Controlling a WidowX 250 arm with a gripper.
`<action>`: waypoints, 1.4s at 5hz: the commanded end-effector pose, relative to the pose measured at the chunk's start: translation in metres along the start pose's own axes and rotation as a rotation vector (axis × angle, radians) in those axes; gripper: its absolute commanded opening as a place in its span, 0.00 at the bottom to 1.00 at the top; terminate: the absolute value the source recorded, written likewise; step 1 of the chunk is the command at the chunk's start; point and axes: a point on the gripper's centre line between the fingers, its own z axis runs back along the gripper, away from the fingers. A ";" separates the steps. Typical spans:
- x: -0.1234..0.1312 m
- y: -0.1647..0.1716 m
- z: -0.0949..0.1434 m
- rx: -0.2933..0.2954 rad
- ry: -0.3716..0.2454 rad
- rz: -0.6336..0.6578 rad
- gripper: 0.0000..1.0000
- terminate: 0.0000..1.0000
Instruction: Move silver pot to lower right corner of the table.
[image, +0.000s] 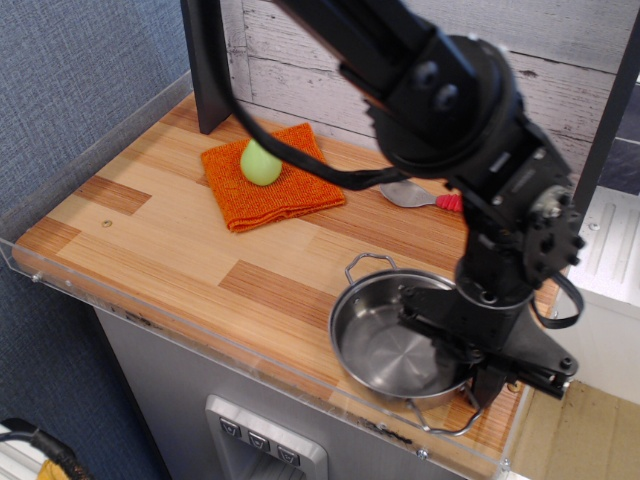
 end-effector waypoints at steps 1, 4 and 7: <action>0.001 0.004 0.028 -0.042 -0.065 0.009 1.00 0.00; -0.007 0.032 0.083 0.034 -0.088 -0.009 1.00 0.00; 0.015 0.108 0.097 0.088 -0.088 0.072 1.00 0.00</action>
